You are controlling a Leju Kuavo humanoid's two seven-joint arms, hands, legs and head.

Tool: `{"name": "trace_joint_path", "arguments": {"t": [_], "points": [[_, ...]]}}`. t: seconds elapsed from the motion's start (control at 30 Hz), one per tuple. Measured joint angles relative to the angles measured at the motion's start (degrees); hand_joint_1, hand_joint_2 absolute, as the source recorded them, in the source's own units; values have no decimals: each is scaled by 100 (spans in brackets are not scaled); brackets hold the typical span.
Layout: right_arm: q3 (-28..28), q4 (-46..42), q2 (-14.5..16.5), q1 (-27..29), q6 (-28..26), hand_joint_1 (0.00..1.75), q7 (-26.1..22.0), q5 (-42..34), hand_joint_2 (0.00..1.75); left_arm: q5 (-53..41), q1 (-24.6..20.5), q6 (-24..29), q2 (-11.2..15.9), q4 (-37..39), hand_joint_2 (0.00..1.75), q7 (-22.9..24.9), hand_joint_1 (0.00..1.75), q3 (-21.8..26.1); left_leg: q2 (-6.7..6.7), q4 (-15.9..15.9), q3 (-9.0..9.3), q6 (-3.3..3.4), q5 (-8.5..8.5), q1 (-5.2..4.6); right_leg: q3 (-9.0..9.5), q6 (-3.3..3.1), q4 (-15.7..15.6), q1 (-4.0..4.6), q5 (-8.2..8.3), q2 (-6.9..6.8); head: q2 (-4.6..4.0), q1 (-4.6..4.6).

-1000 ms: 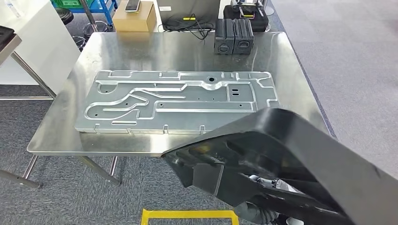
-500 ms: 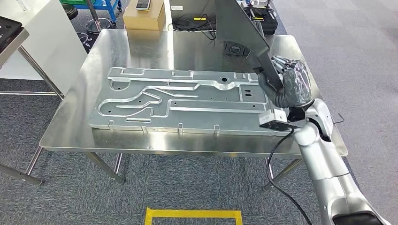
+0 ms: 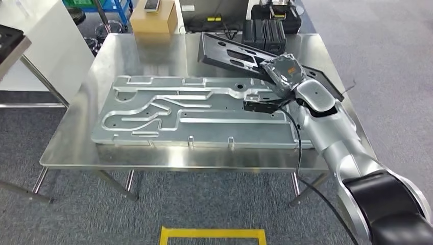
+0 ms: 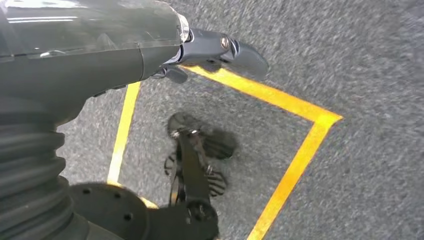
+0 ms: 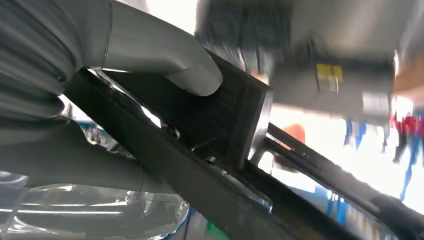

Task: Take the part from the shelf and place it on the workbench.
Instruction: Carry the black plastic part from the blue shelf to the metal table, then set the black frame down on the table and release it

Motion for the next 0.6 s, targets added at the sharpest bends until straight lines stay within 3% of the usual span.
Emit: {"name": "trace_joint_path", "arguments": {"t": [0.07,0.1,0.13,0.2,0.27,0.43,0.5,0.57,0.6], "points": [[187,430,200,-69,404,173,45,163,175,-20,9,-46,14,0,175,-68,0,-2,6,761,-404,-52,-270,36,9,-22,2,5,-13,11,0,0],[286,627,302,-56,569,173,61,223,175,-35,15,-64,20,0,175,-110,0,-7,7,924,-517,-74,-268,53,15,-21,5,5,-21,19,0,0],[379,800,394,-27,689,173,80,267,175,-57,20,-76,26,0,175,-151,0,-19,11,847,-516,-91,-147,68,24,-12,11,3,-32,25,0,0],[534,1082,549,37,818,173,131,328,175,-114,28,-84,42,0,175,-233,0,-60,26,99,-221,-108,296,99,43,22,39,-3,-70,28,0,0],[648,1298,676,69,866,173,192,364,175,-156,38,-84,56,0,175,-307,0,-109,33,-569,82,-81,559,95,35,70,81,17,-109,27,0,1],[778,1609,867,111,940,173,270,311,175,-222,71,-134,67,1,175,-528,0,-183,29,-752,193,95,579,89,6,204,193,18,-214,26,0,2],[799,1688,896,137,934,86,287,302,87,-229,68,-134,67,2,175,-570,0,-216,34,-784,226,150,584,97,-234,239,714,5,-504,26,0,2],[812,1771,918,188,927,0,304,292,0,-233,71,-132,67,2,175,-586,0,-250,36,-784,230,173,577,89,-630,259,1478,-2,-818,27,0,2],[816,1804,926,211,923,0,312,288,0,-238,76,-127,67,2,175,-587,0,-262,36,-784,235,177,574,86,-753,263,1697,-6,-857,26,0,2]]}}
